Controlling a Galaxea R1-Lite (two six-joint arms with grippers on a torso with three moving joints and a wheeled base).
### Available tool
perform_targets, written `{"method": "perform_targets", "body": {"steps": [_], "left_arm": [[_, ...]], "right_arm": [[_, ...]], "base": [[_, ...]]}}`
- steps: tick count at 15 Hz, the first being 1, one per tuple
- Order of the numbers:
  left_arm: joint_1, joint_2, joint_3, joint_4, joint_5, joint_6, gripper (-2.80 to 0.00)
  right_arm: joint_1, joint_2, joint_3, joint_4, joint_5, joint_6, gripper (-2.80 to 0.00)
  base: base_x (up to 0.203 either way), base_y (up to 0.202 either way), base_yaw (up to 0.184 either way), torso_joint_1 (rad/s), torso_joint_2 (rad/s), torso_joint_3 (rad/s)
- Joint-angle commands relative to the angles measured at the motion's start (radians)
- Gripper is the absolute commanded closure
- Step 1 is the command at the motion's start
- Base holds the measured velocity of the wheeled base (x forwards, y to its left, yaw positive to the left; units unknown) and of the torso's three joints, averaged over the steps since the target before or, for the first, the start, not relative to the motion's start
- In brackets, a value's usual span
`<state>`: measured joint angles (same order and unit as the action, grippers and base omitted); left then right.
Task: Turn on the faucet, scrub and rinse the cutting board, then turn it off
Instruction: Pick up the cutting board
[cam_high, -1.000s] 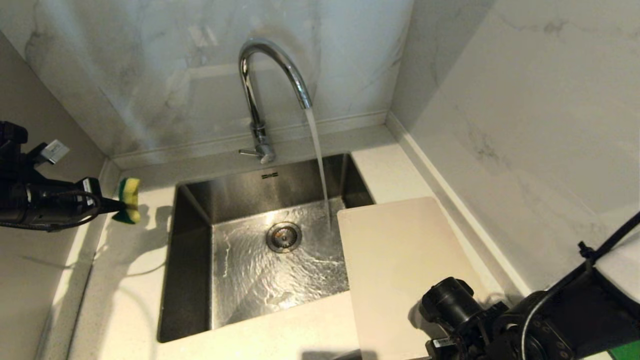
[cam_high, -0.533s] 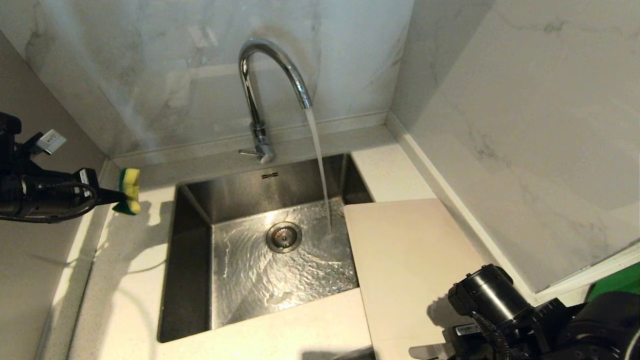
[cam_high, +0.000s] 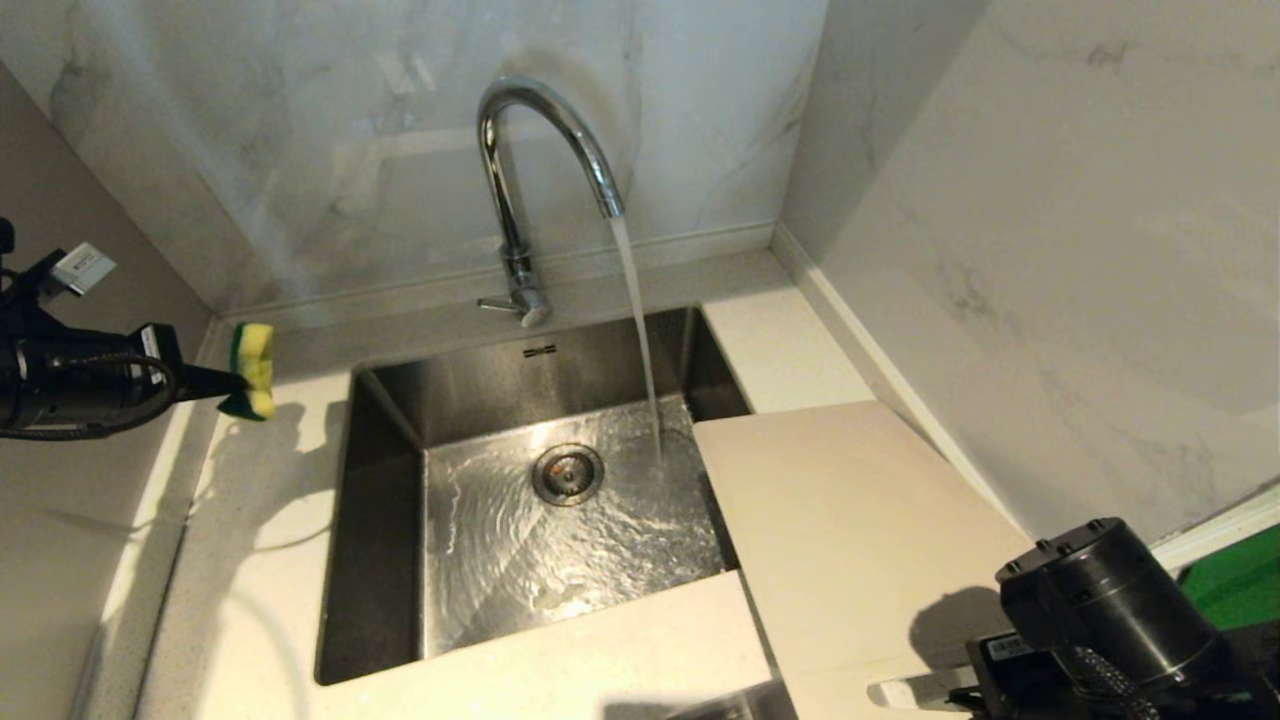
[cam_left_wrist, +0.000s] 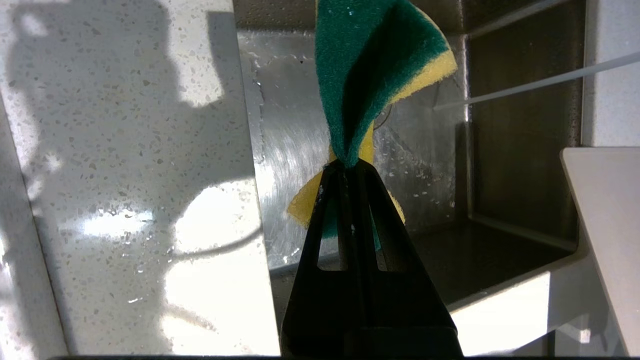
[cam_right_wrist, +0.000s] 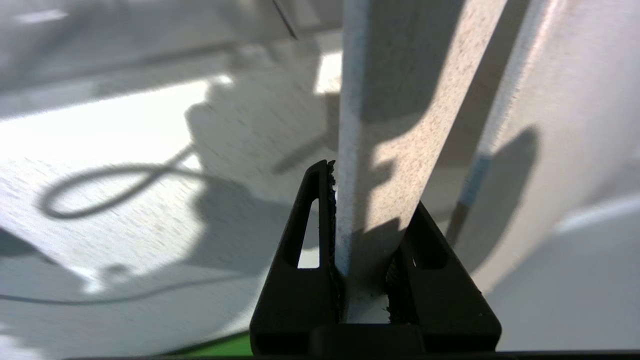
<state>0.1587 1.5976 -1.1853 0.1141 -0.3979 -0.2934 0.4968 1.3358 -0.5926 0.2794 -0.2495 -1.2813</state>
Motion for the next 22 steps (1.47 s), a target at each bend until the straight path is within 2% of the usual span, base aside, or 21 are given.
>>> {"method": "perform_targets", "body": {"steps": [1, 7, 11, 16, 22], "left_arm": [[0.001, -0.015, 0.001, 0.004, -0.004, -0.004, 0.0], [0.0, -0.027, 0.001, 0.004, -0.004, -0.004, 0.0], [-0.002, -0.049, 0.003, 0.006, -0.005, -0.006, 0.0], [-0.002, -0.064, 0.001, 0.018, -0.009, -0.006, 0.0], [-0.002, -0.071, 0.001, 0.018, -0.009, -0.007, 0.0]], "right_arm": [[0.002, -0.079, 0.0, 0.0, -0.013, -0.036, 0.0], [0.002, -0.159, -0.046, -0.002, -0.028, -0.112, 0.0], [0.002, -0.193, -0.088, -0.003, -0.056, -0.215, 0.0], [0.0, -0.229, -0.125, -0.003, -0.056, -0.307, 0.0], [0.0, -0.24, -0.203, -0.002, -0.055, -0.356, 0.0]], "base": [[0.0, 0.0, 0.0, 0.0, 0.0, 0.0], [0.0, 0.0, 0.0, 0.0, 0.0, 0.0], [0.0, 0.0, 0.0, 0.0, 0.0, 0.0], [0.0, 0.0, 0.0, 0.0, 0.0, 0.0], [0.0, 0.0, 0.0, 0.0, 0.0, 0.0]]}}
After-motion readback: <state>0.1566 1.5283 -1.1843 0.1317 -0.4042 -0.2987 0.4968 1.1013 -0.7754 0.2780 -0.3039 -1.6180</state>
